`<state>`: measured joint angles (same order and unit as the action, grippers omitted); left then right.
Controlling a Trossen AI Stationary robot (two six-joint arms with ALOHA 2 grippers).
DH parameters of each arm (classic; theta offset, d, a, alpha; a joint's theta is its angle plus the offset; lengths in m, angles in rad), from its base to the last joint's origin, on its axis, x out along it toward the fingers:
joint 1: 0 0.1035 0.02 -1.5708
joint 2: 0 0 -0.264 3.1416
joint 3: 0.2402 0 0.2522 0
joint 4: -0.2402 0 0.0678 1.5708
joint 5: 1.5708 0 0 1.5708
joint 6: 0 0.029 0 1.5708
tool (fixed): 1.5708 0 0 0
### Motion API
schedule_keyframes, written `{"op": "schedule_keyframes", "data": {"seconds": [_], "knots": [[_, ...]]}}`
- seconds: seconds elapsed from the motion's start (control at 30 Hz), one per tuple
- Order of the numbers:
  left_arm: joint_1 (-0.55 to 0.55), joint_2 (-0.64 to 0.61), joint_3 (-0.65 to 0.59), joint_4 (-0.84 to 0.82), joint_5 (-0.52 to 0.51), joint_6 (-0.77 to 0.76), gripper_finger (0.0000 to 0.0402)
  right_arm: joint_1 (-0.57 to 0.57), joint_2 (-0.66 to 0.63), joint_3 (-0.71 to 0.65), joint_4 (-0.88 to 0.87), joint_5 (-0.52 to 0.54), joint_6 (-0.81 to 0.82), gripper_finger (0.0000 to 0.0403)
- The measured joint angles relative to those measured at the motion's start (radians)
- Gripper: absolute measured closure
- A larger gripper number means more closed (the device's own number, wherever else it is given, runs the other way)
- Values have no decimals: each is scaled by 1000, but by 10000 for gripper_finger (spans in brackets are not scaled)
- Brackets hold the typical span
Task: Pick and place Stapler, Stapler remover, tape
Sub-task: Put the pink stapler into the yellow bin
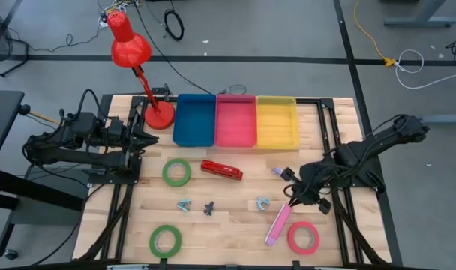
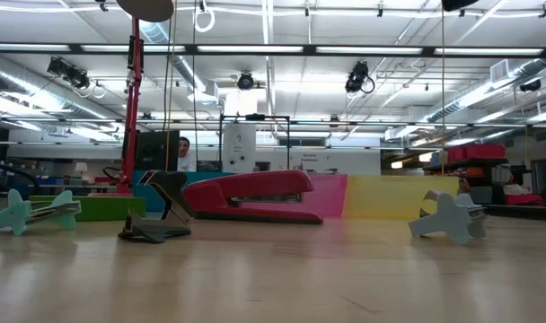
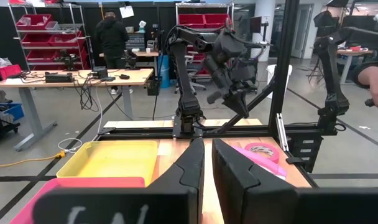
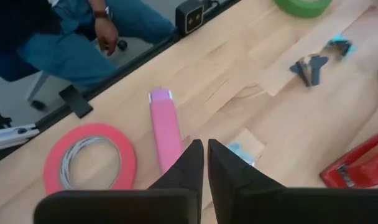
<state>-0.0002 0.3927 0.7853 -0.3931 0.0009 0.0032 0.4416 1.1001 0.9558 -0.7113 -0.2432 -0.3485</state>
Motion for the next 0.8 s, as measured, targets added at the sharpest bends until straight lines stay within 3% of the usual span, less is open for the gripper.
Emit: {"op": "schedule_keyframes", "data": {"seconds": [0.5, 0.67, 0.8], "knots": [[0, 0, 0, 0, 0, 0, 367, 47, 183, 0, 0, 24, -1, 372], [0, 0, 0, 0, 0, 0, 367, 70, 231, 0, -4, 140, -1, 332], [0, 0, 0, 0, 0, 0, 367, 83, 255, 0, -7, 175, -1, 281]]}}
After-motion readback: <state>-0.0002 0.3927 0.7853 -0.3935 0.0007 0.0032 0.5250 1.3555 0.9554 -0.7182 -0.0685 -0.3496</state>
